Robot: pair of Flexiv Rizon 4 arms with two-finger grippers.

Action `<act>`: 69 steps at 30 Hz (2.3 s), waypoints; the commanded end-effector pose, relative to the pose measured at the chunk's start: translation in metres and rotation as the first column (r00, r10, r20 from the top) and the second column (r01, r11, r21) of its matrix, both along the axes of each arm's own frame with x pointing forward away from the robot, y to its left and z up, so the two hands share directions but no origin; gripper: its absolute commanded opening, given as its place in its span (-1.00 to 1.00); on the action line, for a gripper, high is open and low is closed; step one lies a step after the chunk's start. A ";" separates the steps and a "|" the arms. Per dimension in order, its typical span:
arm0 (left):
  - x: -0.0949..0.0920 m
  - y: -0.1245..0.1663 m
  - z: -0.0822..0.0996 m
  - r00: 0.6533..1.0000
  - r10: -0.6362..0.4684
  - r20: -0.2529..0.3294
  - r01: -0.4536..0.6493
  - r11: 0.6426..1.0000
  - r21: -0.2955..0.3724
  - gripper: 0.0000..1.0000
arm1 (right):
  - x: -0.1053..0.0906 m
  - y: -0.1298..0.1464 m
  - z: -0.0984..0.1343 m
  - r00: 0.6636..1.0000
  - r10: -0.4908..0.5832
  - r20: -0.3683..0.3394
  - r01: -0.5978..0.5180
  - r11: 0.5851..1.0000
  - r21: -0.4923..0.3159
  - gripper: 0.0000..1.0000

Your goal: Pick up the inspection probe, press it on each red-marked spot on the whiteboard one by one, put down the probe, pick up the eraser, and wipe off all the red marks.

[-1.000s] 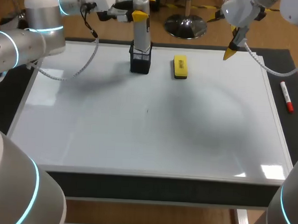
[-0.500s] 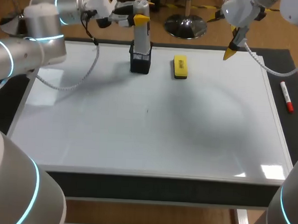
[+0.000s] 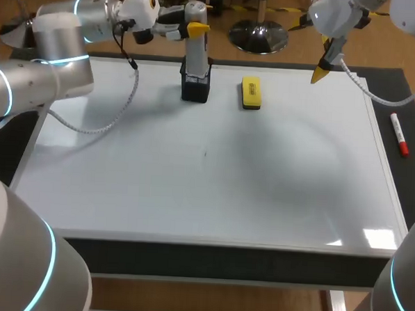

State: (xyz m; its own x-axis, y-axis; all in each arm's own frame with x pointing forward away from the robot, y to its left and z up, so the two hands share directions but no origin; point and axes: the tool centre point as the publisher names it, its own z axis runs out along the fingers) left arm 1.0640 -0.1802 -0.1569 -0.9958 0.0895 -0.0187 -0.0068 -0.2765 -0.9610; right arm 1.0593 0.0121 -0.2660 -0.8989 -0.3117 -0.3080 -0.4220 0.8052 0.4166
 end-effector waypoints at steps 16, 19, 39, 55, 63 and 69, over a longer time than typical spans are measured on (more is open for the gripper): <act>0.011 -0.003 -0.010 0.998 0.059 -0.012 -0.059 0.998 0.011 -1.00 | 0.000 0.000 0.001 1.000 0.001 -0.001 -0.001 1.000 -0.005 1.00; 0.012 -0.003 -0.011 0.999 0.053 -0.015 -0.052 0.999 0.007 -1.00 | 0.000 0.000 0.001 1.000 0.001 -0.001 -0.001 1.000 -0.005 1.00; 0.021 -0.002 0.009 0.998 0.055 0.025 -0.055 0.998 -0.023 -1.00 | 0.000 0.000 0.001 1.000 0.001 -0.001 -0.001 1.000 -0.005 1.00; 0.018 0.000 0.010 0.998 0.055 0.023 -0.054 0.998 -0.034 -1.00 | 0.000 0.000 0.001 1.000 0.001 -0.001 -0.001 1.000 -0.005 1.00; 0.030 -0.004 0.001 0.999 0.045 0.009 -0.045 0.998 -0.035 -1.00 | 0.000 0.000 0.001 1.000 0.001 -0.001 -0.001 1.000 -0.005 1.00; 0.033 -0.006 -0.002 0.999 0.045 0.002 -0.045 0.999 -0.031 -1.00 | 0.000 0.000 0.001 1.000 0.001 -0.001 -0.001 1.000 -0.005 1.00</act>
State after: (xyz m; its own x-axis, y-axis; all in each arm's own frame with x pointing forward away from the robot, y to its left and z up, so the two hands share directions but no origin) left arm 1.0915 -0.1852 -0.1574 -0.9993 0.0308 -0.0227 0.0124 -0.3010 -0.9536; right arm 1.0593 0.0121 -0.2661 -0.8989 -0.3117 -0.3080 -0.4220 0.8051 0.4169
